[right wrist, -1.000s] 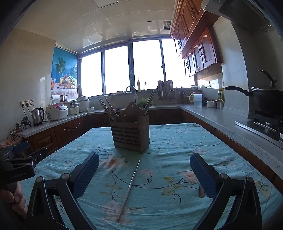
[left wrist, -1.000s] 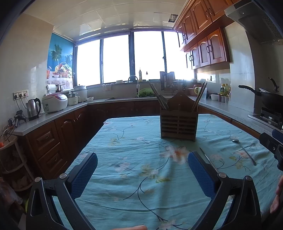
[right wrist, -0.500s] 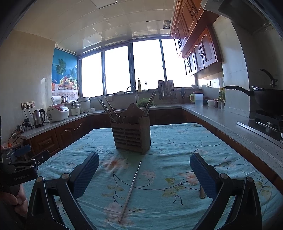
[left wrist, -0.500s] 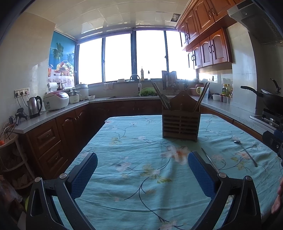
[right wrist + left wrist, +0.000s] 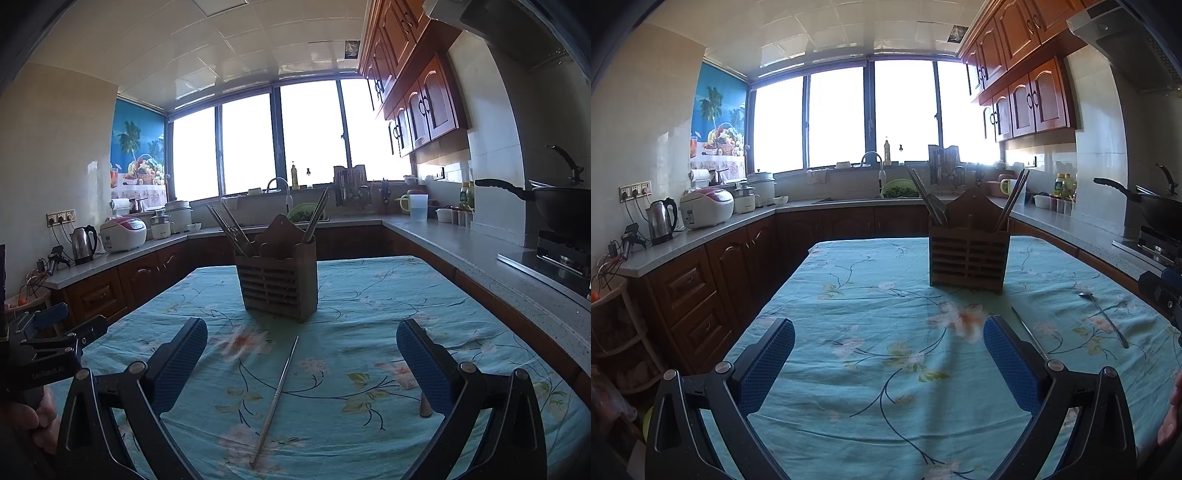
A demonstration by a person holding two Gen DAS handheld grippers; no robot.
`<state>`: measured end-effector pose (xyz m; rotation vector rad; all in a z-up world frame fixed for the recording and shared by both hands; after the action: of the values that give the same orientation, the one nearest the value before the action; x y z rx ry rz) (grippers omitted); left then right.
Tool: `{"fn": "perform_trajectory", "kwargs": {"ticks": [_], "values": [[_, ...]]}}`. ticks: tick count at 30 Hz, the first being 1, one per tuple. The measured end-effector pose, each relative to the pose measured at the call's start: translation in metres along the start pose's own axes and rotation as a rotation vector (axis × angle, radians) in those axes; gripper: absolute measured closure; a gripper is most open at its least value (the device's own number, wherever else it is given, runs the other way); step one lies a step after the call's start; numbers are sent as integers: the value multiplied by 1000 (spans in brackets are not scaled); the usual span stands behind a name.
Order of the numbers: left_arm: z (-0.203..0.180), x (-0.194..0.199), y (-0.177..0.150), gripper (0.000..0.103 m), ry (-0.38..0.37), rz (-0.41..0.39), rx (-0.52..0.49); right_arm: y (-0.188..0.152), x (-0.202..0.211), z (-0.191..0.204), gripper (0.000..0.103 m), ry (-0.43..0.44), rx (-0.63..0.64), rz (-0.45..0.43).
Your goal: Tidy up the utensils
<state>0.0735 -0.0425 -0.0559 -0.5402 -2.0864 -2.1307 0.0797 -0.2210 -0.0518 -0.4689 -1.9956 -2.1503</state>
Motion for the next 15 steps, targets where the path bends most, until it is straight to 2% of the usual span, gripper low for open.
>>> {"fn": "perform_trajectory", "kwargs": {"ticks": [15], "values": [[-6, -7, 1, 1, -10, 25, -2, 1, -7, -6, 0, 0, -3, 25]]}}
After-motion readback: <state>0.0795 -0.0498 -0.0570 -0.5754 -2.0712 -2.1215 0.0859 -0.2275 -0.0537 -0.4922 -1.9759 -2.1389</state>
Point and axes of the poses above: each gripper's, at about its wrist camera, not at the fingertips, and x roughly against the way its jaws point, z to its left, y to its top, the point moved 9 cm from there along -x, roughly the way its jaws point, and after that the axes turned 5 degrees about -y, right-handed, at the moved point
